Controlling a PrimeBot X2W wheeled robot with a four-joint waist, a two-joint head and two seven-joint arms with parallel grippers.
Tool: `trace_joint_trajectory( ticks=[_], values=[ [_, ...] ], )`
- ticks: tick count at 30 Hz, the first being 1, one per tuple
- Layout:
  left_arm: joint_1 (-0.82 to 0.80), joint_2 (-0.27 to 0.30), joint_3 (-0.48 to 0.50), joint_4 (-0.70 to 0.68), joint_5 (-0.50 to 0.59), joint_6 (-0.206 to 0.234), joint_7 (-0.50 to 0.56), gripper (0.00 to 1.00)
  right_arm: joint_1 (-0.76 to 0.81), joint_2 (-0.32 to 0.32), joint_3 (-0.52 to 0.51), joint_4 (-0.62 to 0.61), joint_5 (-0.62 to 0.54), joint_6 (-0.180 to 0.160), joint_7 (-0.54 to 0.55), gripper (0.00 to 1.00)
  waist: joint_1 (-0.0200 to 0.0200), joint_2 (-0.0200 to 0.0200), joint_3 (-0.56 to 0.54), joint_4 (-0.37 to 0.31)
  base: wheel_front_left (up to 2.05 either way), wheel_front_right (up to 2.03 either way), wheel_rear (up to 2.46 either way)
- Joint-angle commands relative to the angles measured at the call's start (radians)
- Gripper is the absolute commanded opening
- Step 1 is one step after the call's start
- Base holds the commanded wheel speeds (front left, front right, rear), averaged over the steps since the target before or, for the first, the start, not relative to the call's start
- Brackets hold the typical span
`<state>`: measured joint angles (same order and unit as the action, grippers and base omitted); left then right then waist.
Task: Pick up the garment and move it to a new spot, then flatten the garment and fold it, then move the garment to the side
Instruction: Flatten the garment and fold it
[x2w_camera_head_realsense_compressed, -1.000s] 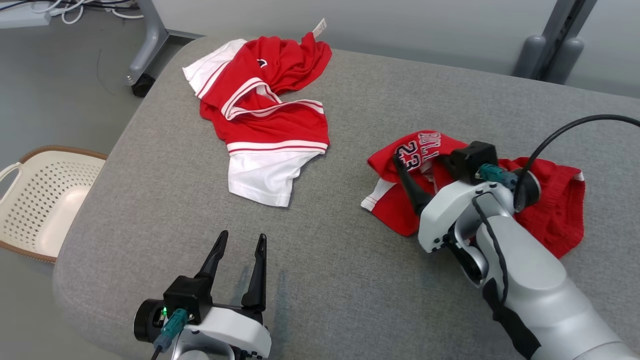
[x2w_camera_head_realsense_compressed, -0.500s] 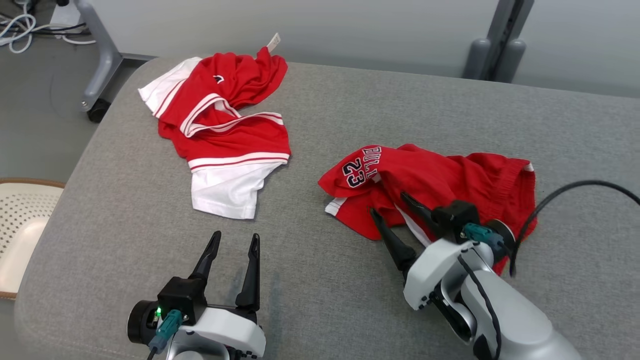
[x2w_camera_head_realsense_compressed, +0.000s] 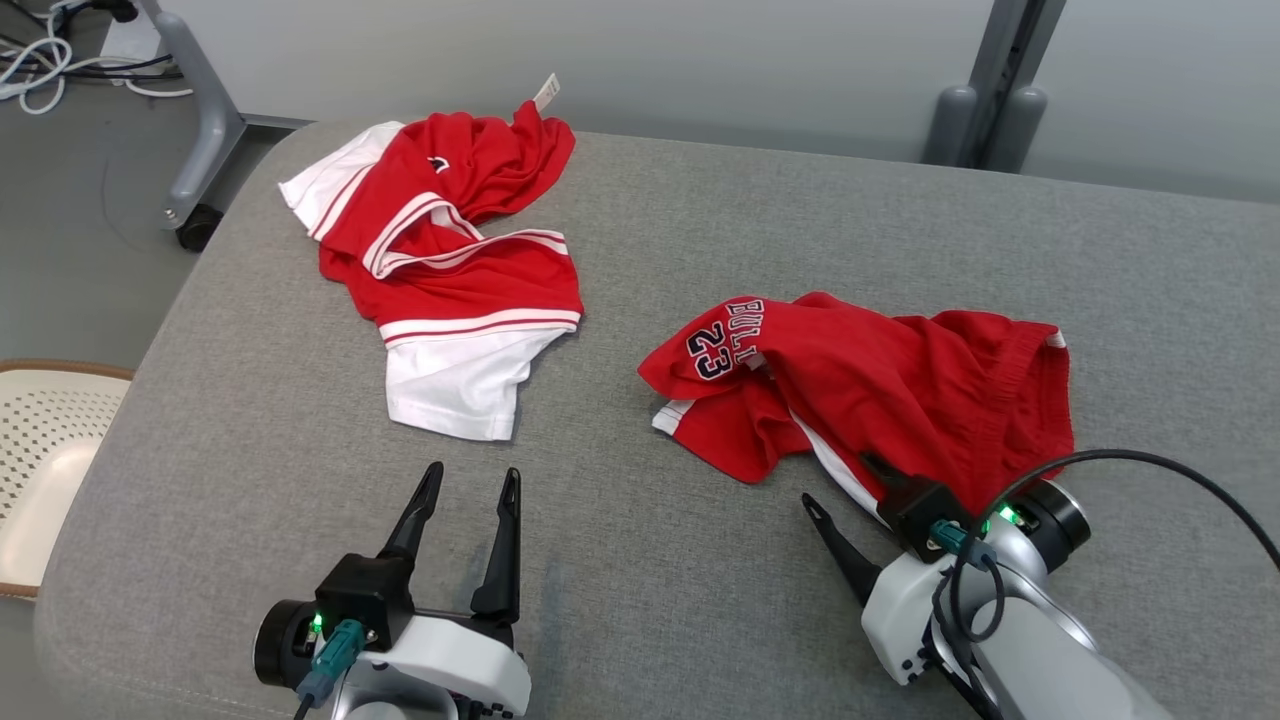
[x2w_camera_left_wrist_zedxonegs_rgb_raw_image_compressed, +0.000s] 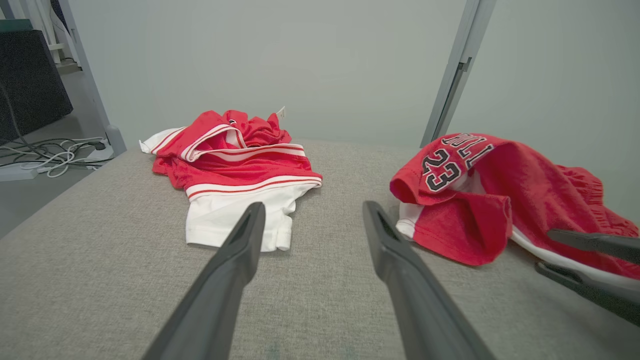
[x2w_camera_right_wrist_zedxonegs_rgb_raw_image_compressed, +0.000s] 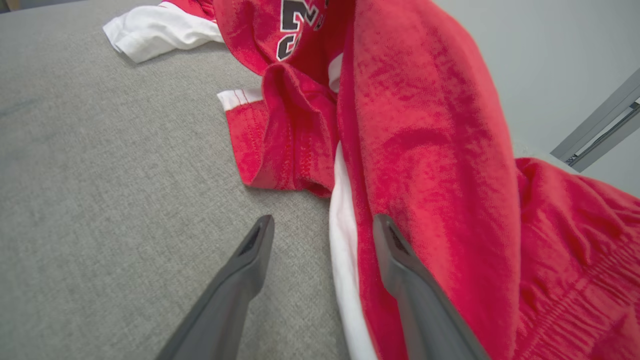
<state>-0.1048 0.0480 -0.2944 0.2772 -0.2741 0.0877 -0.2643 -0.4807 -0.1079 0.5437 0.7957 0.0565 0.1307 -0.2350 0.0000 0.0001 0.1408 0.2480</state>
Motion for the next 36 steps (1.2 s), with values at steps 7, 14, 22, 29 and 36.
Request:
trace_joint_trajectory(
  ticks=[7,14,22,29,36],
  values=[
    [0.009,0.004,0.013,-0.001,0.005,0.000,-0.001,1.00,0.024,0.018,-0.097,0.035,-0.162,0.000,0.065,0.43,0.0000,-0.0001,-0.002,0.018,0.00,0.00,0.00],
    [0.011,0.004,0.011,-0.003,0.003,0.003,-0.001,1.00,0.035,0.031,-0.175,0.018,-0.234,0.000,0.064,0.00,0.0000,-0.0001,-0.008,0.006,0.00,0.00,0.00],
    [0.023,0.004,0.015,0.007,0.015,-0.004,-0.001,1.00,0.043,0.051,-0.141,-0.116,-0.186,0.000,-0.013,0.00,0.0000,-0.0001,-0.030,-0.020,0.00,0.00,0.00],
    [0.034,0.004,0.017,0.013,0.022,-0.009,-0.001,1.00,0.069,0.045,-0.084,-0.367,-0.137,0.000,-0.027,0.00,0.0000,-0.0001,-0.055,-0.045,0.00,0.00,0.00],
    [0.047,0.004,0.022,0.018,0.027,-0.012,-0.001,1.00,0.124,0.010,-0.098,-0.613,-0.083,0.000,-0.013,0.00,0.0000,-0.0001,-0.075,-0.063,0.00,0.00,0.00]
  ],
)
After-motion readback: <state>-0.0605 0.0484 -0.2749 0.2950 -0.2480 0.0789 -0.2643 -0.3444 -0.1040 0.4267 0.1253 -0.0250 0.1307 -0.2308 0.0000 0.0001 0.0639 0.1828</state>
